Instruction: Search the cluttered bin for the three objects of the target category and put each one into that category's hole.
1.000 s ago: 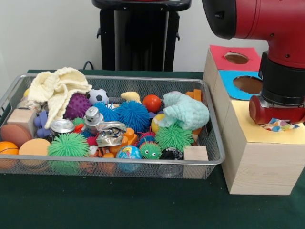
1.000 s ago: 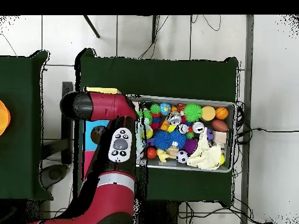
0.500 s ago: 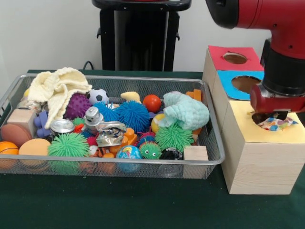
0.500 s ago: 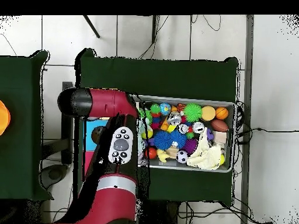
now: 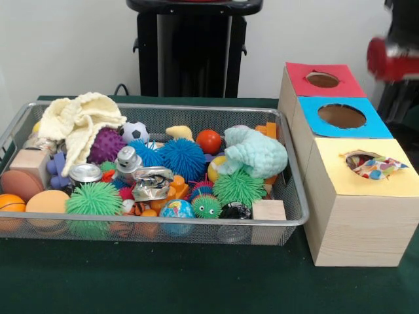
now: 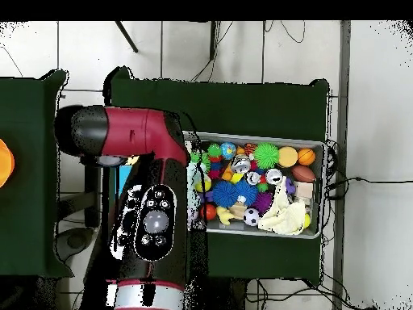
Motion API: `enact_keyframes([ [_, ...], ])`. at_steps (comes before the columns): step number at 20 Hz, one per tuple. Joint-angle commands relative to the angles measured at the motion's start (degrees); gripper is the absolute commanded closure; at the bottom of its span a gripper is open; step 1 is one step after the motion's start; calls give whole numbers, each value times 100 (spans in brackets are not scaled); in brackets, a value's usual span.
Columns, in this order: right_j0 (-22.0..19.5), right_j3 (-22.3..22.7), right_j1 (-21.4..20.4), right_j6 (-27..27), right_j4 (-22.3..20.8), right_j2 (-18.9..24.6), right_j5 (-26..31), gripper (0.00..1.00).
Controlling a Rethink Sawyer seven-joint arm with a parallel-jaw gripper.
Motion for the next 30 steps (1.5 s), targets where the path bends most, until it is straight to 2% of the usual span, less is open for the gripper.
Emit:
enact_keyframes([
  [1,-110,-393,-583,937,-144,37,1204,100],
  [2,-110,-323,-599,940,-145,48,1124,100],
  [6,-78,-515,-483,1094,-148,74,1127,100],
  [8,-118,-833,-219,1219,-111,122,1129,100],
  [10,-228,-1340,162,1149,-143,191,1233,100],
  [14,-361,-1819,525,1019,-126,278,1291,100],
  [22,-413,-2040,841,946,-64,322,1137,100],
  [30,-610,-1893,1047,392,-166,423,766,100],
])
